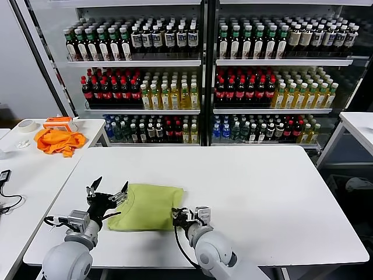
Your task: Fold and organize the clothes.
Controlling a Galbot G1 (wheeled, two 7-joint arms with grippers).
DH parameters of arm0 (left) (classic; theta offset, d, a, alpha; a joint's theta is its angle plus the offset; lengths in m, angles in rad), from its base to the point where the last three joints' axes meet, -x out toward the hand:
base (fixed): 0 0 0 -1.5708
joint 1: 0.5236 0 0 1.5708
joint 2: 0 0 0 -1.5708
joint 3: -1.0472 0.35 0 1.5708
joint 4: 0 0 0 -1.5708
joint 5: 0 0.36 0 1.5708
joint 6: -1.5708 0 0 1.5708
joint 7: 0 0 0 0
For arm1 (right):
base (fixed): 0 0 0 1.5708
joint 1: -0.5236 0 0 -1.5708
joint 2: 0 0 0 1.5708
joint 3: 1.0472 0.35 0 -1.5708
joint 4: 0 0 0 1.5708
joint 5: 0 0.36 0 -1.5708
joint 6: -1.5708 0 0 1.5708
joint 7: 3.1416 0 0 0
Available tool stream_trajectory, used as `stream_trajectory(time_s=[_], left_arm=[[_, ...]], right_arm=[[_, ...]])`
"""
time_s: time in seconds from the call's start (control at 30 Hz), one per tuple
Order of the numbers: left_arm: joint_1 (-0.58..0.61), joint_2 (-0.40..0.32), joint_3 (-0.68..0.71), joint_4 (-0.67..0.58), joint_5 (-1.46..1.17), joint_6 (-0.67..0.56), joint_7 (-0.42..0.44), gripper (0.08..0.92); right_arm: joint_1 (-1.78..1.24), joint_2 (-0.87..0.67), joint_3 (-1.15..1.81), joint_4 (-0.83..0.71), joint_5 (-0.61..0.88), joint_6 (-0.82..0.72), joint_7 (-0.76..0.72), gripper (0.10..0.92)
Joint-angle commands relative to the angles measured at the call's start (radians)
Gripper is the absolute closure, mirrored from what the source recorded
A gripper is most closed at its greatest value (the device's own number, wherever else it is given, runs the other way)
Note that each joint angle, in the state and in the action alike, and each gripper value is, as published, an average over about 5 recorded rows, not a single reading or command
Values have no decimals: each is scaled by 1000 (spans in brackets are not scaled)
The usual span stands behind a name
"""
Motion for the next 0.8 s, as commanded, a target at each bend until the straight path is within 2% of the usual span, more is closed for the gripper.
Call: stream_trajectory(time_s=[0.03, 0.3, 0.5, 0.8], left_arm=[[0, -1, -2, 2, 2, -1, 0, 177], [0, -5, -2, 2, 2, -14, 4, 177], [-8, -12, 6, 13, -4, -25, 11, 177], [-31, -29, 34, 41, -14, -54, 54, 177]], right_arm=[[16, -4, 25, 42, -30, 18, -10, 909], [18, -89, 122, 139, -55, -23, -33, 919], [-88, -186, 245, 199, -86, -23, -63, 919], [-178, -287, 404, 139, -105, -24, -197, 919]])
